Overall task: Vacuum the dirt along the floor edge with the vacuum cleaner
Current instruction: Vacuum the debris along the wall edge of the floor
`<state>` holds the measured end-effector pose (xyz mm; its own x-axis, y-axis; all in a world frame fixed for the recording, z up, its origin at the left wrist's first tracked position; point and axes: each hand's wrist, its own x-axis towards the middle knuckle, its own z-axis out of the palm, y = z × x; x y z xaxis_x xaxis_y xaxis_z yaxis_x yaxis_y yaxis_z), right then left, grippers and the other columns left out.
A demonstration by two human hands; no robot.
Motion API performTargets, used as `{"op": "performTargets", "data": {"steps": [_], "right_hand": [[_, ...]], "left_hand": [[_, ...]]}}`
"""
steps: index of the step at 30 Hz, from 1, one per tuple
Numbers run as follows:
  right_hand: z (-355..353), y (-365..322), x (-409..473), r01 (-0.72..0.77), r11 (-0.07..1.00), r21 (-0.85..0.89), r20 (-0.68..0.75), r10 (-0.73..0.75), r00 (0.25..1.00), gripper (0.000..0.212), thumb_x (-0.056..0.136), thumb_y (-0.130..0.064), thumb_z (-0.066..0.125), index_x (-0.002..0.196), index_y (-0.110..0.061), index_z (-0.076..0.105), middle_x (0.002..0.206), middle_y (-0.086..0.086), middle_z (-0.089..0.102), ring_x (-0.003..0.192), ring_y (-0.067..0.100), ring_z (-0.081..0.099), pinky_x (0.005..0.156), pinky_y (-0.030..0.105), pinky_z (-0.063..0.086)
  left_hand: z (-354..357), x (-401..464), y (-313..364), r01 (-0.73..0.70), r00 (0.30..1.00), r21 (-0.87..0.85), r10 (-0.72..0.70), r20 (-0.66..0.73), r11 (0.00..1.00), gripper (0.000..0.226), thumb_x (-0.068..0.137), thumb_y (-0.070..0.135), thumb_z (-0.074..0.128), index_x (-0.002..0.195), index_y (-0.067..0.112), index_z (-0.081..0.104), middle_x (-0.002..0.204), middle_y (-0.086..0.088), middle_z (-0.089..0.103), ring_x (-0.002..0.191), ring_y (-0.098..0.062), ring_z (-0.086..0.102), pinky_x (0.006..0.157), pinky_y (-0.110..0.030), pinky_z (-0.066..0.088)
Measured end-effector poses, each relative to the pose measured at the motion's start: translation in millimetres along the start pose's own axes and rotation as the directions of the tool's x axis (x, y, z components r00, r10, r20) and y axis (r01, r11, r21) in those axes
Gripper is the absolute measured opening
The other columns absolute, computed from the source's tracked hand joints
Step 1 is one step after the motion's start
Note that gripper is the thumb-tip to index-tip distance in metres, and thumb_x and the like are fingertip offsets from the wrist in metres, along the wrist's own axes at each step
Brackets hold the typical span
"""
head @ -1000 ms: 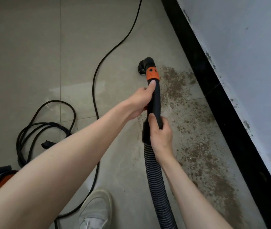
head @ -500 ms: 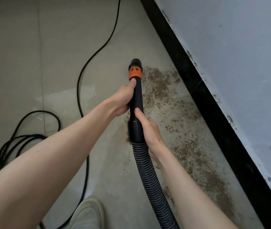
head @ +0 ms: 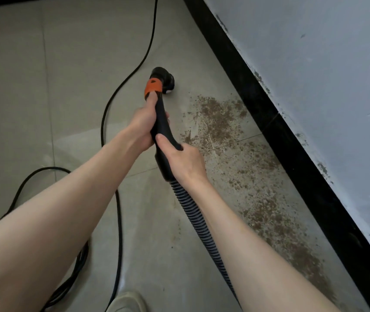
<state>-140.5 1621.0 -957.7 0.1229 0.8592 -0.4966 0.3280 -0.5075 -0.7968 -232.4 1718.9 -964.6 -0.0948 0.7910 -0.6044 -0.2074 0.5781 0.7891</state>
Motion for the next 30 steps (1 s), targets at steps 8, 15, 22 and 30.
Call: {"op": "performTargets", "data": {"steps": [8, 15, 22, 30], "right_hand": [[-8, -3, 8, -0.128, 0.977, 0.173, 0.300, 0.071, 0.951, 0.061, 0.082, -0.068, 0.060, 0.096, -0.009, 0.062, 0.083, 0.012, 0.067, 0.063, 0.031, 0.071, 0.065, 0.041, 0.060], [-18, 12, -3, -0.130, 0.966, 0.223, 0.313, 0.056, 0.948, 0.049, 0.084, -0.063, 0.062, 0.093, -0.015, 0.056, 0.061, 0.007, 0.064, 0.046, 0.021, 0.063, 0.044, 0.026, 0.051], [-23, 26, -14, -0.155, 0.942, 0.298, 0.134, 0.119, 0.984, 0.049, 0.082, -0.062, 0.063, 0.085, -0.013, 0.059, 0.054, 0.003, 0.059, 0.039, 0.018, 0.058, 0.040, 0.024, 0.045], [-49, 40, -21, -0.174, 0.948, 0.266, 0.072, 0.161, 0.984, 0.058, 0.077, -0.068, 0.064, 0.081, -0.010, 0.064, 0.056, 0.003, 0.063, 0.042, 0.017, 0.061, 0.040, 0.022, 0.045]], "left_hand": [[-6, 18, 4, 0.107, 0.987, -0.119, -0.091, 0.129, 0.987, 0.046, 0.095, 0.053, 0.044, 0.085, 0.009, 0.054, 0.057, -0.001, 0.055, 0.044, -0.013, 0.052, 0.047, -0.020, 0.047], [-1, 23, -5, 0.165, 0.958, -0.166, -0.117, 0.263, 0.972, 0.046, 0.096, 0.052, 0.041, 0.076, 0.012, 0.052, 0.058, 0.000, 0.053, 0.046, -0.011, 0.050, 0.049, -0.021, 0.046], [25, 14, -8, 0.180, 0.943, -0.004, -0.172, 0.284, 0.984, 0.047, 0.097, 0.052, 0.040, 0.080, 0.010, 0.052, 0.058, 0.000, 0.053, 0.046, -0.012, 0.052, 0.046, -0.019, 0.047], [58, 7, -18, 0.161, 0.949, 0.129, -0.189, 0.252, 0.979, 0.047, 0.097, 0.054, 0.038, 0.089, 0.010, 0.051, 0.063, -0.002, 0.052, 0.050, -0.014, 0.051, 0.051, -0.024, 0.047]]}}
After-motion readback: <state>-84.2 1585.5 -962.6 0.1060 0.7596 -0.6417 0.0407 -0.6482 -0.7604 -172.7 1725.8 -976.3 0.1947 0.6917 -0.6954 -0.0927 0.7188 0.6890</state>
